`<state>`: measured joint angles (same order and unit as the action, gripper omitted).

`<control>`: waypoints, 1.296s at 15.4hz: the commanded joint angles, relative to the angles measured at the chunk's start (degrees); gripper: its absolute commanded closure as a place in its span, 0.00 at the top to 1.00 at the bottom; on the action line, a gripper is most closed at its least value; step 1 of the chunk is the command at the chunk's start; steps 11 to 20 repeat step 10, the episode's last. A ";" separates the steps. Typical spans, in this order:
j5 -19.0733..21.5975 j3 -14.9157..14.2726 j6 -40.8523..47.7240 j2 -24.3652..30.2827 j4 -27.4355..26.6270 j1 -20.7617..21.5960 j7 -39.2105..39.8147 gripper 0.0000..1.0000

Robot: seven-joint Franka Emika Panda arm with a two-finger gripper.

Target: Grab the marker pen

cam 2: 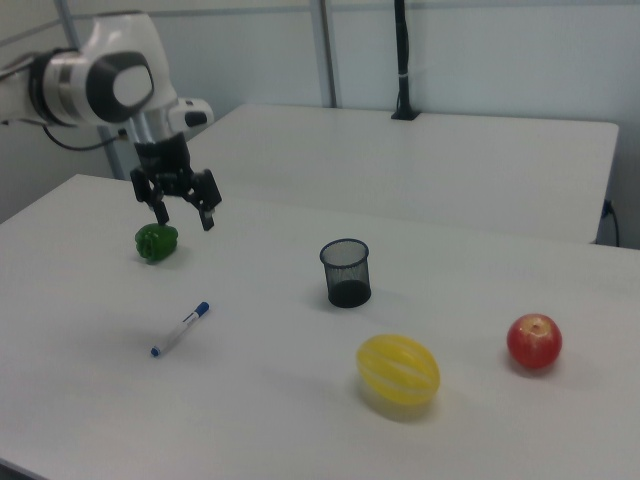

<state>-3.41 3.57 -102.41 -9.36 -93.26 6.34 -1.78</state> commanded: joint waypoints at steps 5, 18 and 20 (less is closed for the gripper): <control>0.42 -2.34 9.59 12.17 -2.28 -2.47 5.21 1.00; 0.42 -2.43 9.68 12.26 -2.19 -2.65 4.95 1.00; 0.42 -2.43 9.68 12.26 -2.19 -2.65 4.95 1.00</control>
